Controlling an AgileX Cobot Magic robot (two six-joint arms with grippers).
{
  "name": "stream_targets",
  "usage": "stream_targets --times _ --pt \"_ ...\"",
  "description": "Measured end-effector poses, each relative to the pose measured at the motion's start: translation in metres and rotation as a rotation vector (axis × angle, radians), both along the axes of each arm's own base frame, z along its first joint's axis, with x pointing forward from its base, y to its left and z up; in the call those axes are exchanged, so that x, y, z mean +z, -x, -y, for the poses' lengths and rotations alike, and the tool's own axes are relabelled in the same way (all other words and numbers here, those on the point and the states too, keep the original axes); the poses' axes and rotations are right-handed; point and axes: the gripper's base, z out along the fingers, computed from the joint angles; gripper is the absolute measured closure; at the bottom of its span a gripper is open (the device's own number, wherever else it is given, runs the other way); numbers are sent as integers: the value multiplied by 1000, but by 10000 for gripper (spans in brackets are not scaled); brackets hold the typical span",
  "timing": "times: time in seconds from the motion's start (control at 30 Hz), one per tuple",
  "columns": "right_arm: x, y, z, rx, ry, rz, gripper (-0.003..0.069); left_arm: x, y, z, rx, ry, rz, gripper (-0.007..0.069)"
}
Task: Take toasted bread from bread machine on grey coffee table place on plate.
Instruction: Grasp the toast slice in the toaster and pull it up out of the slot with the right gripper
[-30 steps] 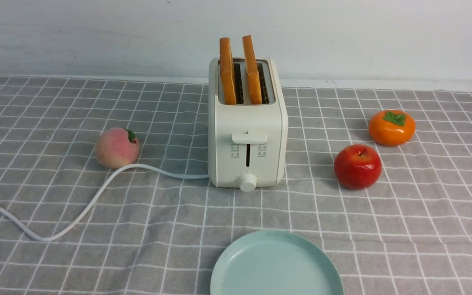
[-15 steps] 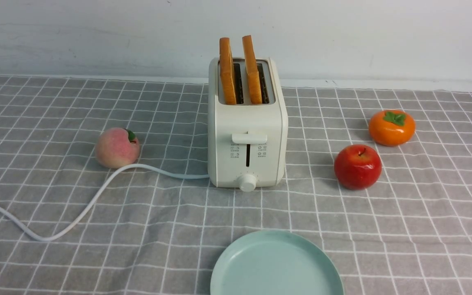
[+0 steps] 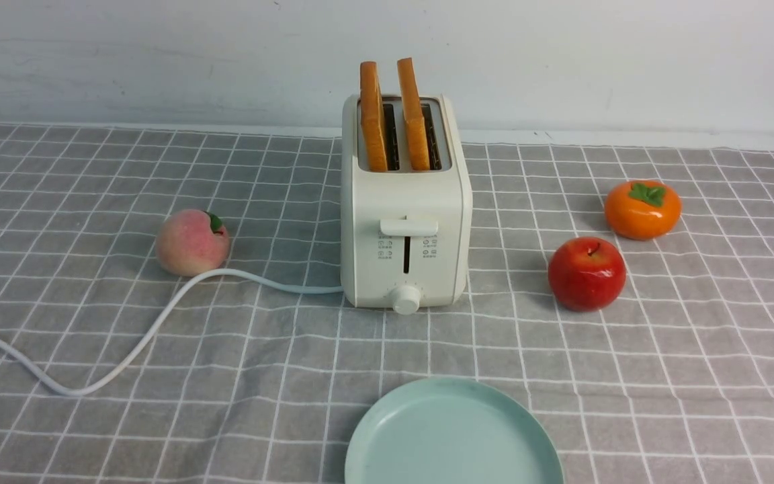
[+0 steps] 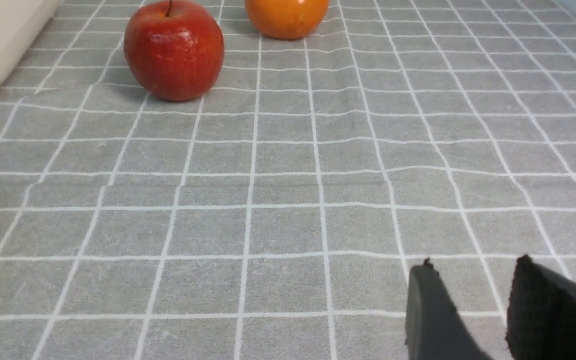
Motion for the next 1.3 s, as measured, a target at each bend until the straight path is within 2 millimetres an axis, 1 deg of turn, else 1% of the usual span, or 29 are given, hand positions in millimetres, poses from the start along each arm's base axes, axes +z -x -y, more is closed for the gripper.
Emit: stream_targets --times 0.1,0.2,0.33,0.53,0.63,0.73,0.77,0.8,0.87,0.97,1.0,1.03,1.07,1.1,1.13,1.2,1.23,1.27,1.3 --pt "3 -1 1 7 52 49 419 7 2 -1 -36 144 56 387" --pt "9 -3 0 18 86 110 419 13 4 -3 -58 235 104 387" --pt "14 -3 -1 30 98 167 419 18 7 -4 -69 291 160 387" --pt "16 -4 -1 35 109 187 419 20 8 -5 -80 323 184 387" --pt "25 -4 -4 51 40 302 419 22 9 -5 -100 367 193 387" --pt "41 -2 -8 85 -44 482 419 22 9 -5 -112 392 199 387" --pt "43 -2 -8 89 -45 495 419 22 9 -5 -112 393 199 387" --pt "53 1 -10 115 -64 609 419 23 9 -6 -113 403 195 387" --pt "61 3 -11 130 -93 693 419 29 10 -6 -112 404 192 387" --pt "86 4 -9 121 -181 756 419 57 16 -7 -109 385 214 387" --pt "104 5 -8 112 -229 782 419 70 16 -7 -104 371 212 387" --pt "107 3 -7 109 -238 773 419 75 16 -6 -103 368 209 387" --pt "128 1 -6 98 -295 782 419 94 14 -6 -96 352 188 387" --pt "151 -2 -4 88 -348 781 419 109 11 -5 -92 342 168 387" --pt "167 -4 -4 83 -378 771 419 121 8 -4 -87 331 150 387" --pt "207 -10 -4 79 -422 741 419 151 -2 -2 -78 309 96 387" --pt "226 -20 -4 73 -430 665 419 168 -11 0 -74 298 53 387" --pt "240 -22 -5 74 -431 647 419 177 -17 1 -71 289 19 387" --pt "252 -35 -6 63 -429 545 419 188 -27 3 -64 276 -47 387"
